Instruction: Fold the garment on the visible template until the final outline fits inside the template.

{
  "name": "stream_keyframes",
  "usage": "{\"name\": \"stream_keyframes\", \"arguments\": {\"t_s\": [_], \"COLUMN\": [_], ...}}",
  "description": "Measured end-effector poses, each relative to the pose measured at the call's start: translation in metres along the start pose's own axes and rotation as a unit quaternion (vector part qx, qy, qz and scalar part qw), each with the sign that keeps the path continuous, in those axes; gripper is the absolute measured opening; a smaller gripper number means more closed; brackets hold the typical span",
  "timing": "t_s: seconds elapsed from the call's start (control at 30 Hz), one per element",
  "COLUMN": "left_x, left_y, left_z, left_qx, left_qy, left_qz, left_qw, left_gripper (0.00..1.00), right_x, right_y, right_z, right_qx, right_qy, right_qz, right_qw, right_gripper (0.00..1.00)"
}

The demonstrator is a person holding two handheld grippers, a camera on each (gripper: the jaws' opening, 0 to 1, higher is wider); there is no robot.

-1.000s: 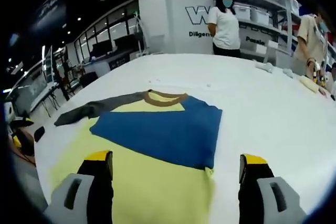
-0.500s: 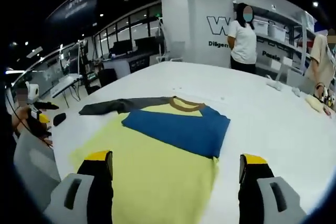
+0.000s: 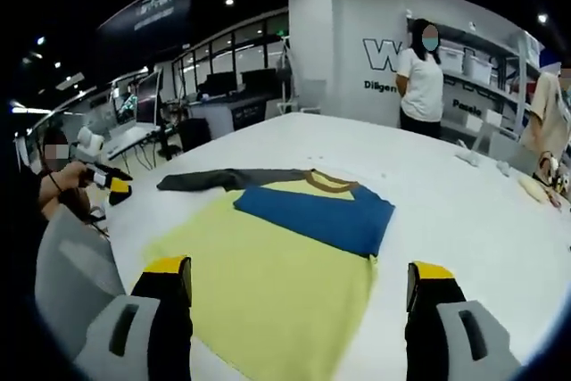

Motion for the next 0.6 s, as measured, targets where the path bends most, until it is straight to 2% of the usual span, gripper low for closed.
{"name": "stream_keyframes", "arguments": {"t_s": [0.1,0.23,0.3,0.37,0.47,0.53,0.6], "left_x": [-0.008,-0.018,-0.023,-0.029,-0.035,-0.04,-0.045], "left_y": [0.007,0.018,0.021,0.023,0.025,0.025,0.027], "left_z": [-0.003,-0.002,-0.001,-0.002,-0.003,-0.005,-0.004], "left_qx": [0.037,0.063,0.09,0.103,0.137,0.166,0.191], "left_qy": [-0.018,-0.013,-0.017,-0.019,-0.033,-0.055,-0.056], "left_qz": [-0.008,-0.025,-0.039,-0.038,-0.05,-0.048,-0.051], "left_qw": [0.9991,0.9976,0.995,0.9938,0.9888,0.9834,0.9786], "left_gripper": [0.69,0.69,0.67,0.66,0.61,0.55,0.53], "right_x": [0.005,0.01,0.013,0.014,0.016,0.017,0.017], "right_y": [0.002,0.006,0.008,0.01,0.014,0.016,0.017], "right_z": [0.002,0.005,0.007,0.009,0.013,0.015,0.017], "right_qx": [0.016,0.022,0.016,0.015,0.01,0.011,0.01], "right_qy": [0.011,0.016,0.015,0.017,0.02,0.022,0.022], "right_qz": [0.01,0.009,0.007,0.005,-0.005,-0.009,-0.009], "right_qw": [0.9998,0.9996,0.9997,0.9997,0.9997,0.9996,0.9997], "right_gripper": [0.99,0.99,0.99,0.99,0.99,0.99,0.99]}}
Point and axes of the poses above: the point that each gripper's makers call its tool centre point, and the gripper's own axes: x roughly backward along the fingers, y roughly to its left, z roughly out of its underside, the point moved 9 cm from there along x, roughly backward along the fingers, and after that the axes turned 7 degrees about x, right-handed, at the moved point
